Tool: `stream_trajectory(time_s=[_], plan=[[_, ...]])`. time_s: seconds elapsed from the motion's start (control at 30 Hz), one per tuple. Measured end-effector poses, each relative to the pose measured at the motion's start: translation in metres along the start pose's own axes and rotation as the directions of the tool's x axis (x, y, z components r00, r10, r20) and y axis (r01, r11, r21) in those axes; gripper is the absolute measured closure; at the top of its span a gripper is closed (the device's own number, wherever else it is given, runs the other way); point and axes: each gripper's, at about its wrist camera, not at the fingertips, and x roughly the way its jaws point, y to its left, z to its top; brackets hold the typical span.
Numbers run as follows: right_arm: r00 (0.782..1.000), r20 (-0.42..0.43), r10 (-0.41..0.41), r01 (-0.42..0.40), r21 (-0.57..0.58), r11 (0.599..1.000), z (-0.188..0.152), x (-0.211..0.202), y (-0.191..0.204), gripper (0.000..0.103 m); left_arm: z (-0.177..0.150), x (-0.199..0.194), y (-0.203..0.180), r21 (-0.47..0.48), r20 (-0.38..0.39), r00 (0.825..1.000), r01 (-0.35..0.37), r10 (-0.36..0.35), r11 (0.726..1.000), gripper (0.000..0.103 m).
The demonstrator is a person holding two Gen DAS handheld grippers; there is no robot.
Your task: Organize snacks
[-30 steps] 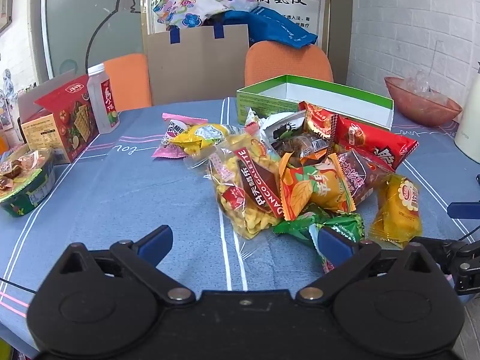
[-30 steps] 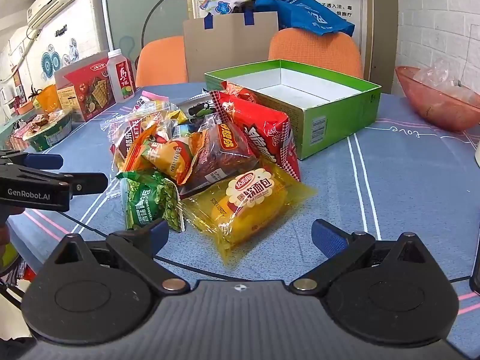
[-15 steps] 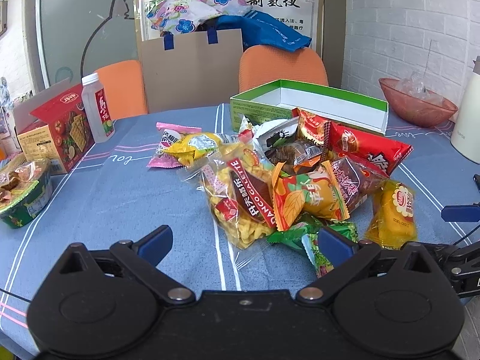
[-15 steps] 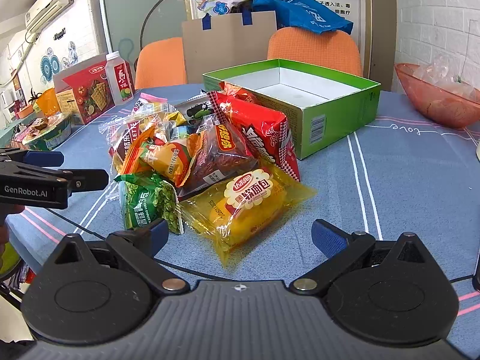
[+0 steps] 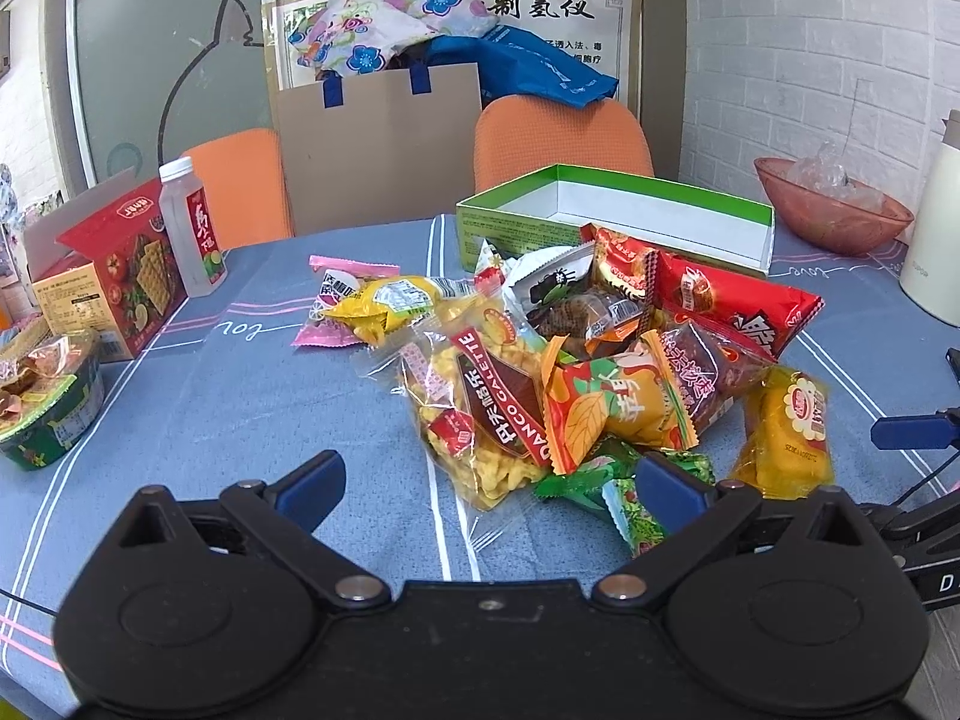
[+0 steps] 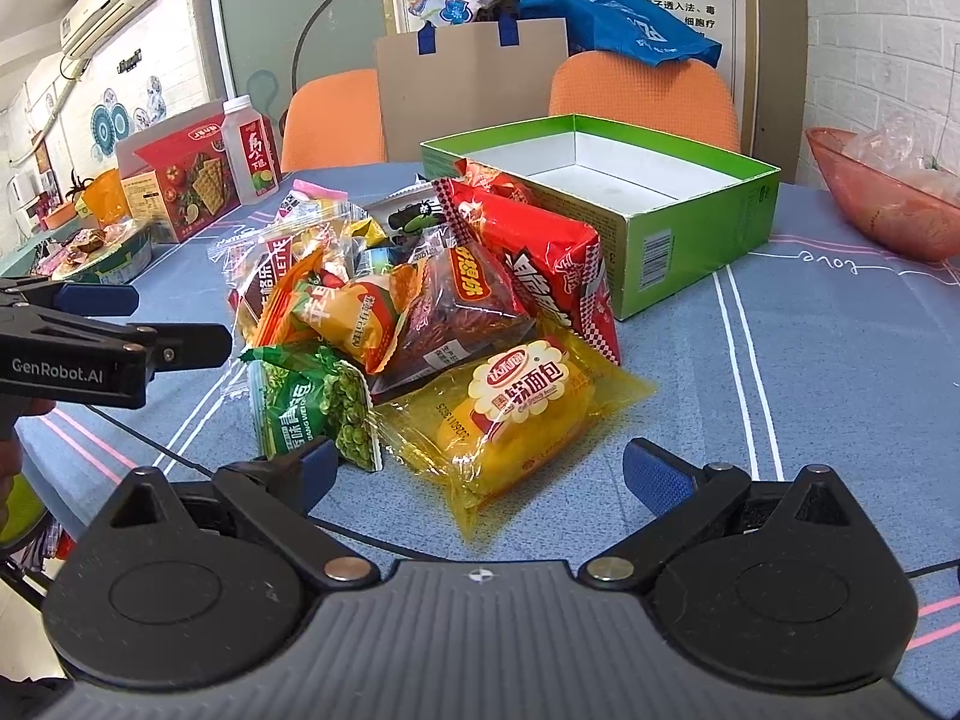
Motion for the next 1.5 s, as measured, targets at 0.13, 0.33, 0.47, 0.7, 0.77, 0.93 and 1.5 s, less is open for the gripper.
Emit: stream_trajectory(time_s=[0.13, 0.33, 0.47, 0.7, 0.77, 0.93, 1.5], plan=[[1.000, 0.001, -0.001, 0.001, 0.000, 1.000, -0.001, 0.000, 0.000, 0.000, 0.000, 0.000, 0.000, -0.004, 0.002, 1.000, -0.002, 0.002, 1.000, 0.000], [1.000, -0.004, 0.002, -0.002, -0.005, 1.000, -0.001, 0.001, 0.001, 0.000, 0.001, -0.001, -0.001, -0.005, 0.005, 1.000, 0.001, -0.001, 1.000, 0.000], [1.000, -0.001, 0.002, -0.002, -0.010, 1.000, -0.002, 0.001, 0.001, 0.000, 0.000, 0.000, -0.001, -0.004, 0.004, 1.000, 0.006, -0.006, 1.000, 0.000], [1.000, 0.008, -0.002, 0.003, -0.028, 1.000, -0.004, 0.001, 0.003, 0.000, 0.000, 0.000, -0.001, -0.008, 0.005, 1.000, 0.016, -0.016, 1.000, 0.000], [1.000, 0.008, -0.002, 0.003, -0.028, 1.000, -0.005, 0.001, 0.003, 0.000, 0.000, 0.000, -0.001, -0.007, 0.004, 1.000, 0.016, -0.016, 1.000, 0.000], [1.000, 0.015, -0.002, 0.003, -0.023, 1.000, -0.005, 0.003, 0.001, 0.000, 0.000, 0.001, -0.002, -0.007, 0.002, 1.000, 0.018, -0.018, 1.000, 0.000], [0.990, 0.113, 0.083, -0.089, 0.049, 0.995, -0.026, -0.006, -0.025, 0.000, 0.038, 0.040, -0.078, 0.068, -0.143, 0.862, 0.499, -0.486, 0.864, 0.032]])
